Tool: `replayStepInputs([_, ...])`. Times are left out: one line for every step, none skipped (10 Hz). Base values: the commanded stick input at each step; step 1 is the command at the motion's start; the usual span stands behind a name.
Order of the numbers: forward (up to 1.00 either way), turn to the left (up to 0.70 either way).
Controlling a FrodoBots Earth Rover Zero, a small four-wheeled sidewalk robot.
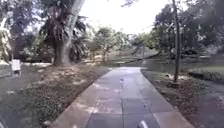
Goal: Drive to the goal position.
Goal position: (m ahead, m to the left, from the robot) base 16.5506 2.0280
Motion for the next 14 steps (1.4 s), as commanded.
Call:
replayStepInputs([0.5, 0.0])
replayStepInputs([0.5, 0.0])
replayStepInputs([0.5, 0.0])
replayStepInputs([0.5, 0.0])
replayStepInputs([0.5, 0.0])
replayStepInputs([0.5, 0.0])
replayStepInputs([0.5, 0.0])
replayStepInputs([0.5, 0.0])
replayStepInputs([0.5, 0.0])
replayStepInputs([0.5, 0.0])
replayStepInputs([0.5, 0.0])
replayStepInputs([0.5, 0.0])
replayStepInputs([0.5, 0.0])
replayStepInputs([0.5, 0.0])
